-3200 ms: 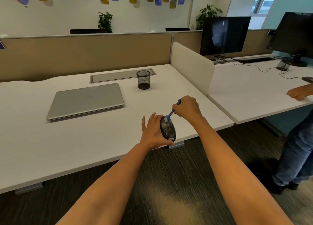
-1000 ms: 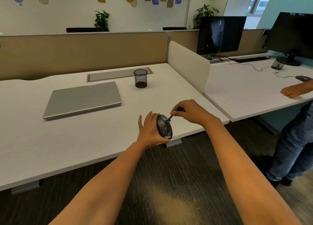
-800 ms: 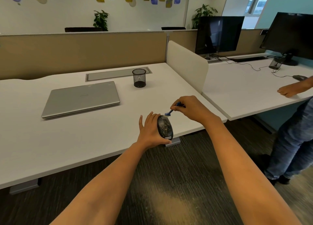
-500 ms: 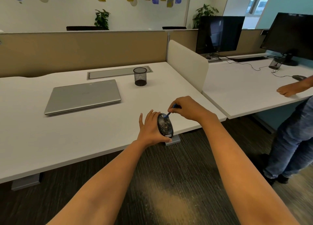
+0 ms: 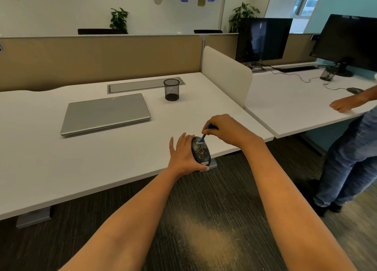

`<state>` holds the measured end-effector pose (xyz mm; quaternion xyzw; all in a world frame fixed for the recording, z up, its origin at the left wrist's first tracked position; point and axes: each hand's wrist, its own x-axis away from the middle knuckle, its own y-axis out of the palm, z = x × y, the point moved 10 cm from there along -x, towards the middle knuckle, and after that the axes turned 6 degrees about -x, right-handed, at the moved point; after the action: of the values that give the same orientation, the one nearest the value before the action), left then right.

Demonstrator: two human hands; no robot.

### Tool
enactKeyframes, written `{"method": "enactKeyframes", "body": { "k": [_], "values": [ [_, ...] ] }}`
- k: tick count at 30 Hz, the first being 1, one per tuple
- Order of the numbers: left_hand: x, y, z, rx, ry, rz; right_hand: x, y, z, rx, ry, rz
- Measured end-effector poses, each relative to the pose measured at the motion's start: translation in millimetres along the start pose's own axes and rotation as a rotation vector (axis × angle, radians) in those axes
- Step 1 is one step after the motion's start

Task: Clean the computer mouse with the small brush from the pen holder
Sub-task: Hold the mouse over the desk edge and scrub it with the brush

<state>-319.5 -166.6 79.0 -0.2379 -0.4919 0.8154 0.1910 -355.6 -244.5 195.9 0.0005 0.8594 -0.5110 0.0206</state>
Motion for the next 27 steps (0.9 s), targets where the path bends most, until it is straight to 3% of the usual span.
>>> {"method": "enactKeyframes", "body": {
  "k": [8, 14, 23, 27],
  "values": [
    [9, -4, -5, -0.019, 0.029, -0.011, 16, 14, -16, 0.063, -0.004, -0.033],
    [13, -6, 2, -0.007, 0.039, -0.013, 13, -2, -18, 0.053, -0.017, 0.095],
    [-5, -7, 7, -0.071, 0.016, -0.011, 10, 17, -18, 0.211, -0.139, -0.084],
    [-7, -4, 11, -0.079, 0.01, -0.014, 15, 8, -20, 0.212, -0.232, -0.063]
  ]
}}
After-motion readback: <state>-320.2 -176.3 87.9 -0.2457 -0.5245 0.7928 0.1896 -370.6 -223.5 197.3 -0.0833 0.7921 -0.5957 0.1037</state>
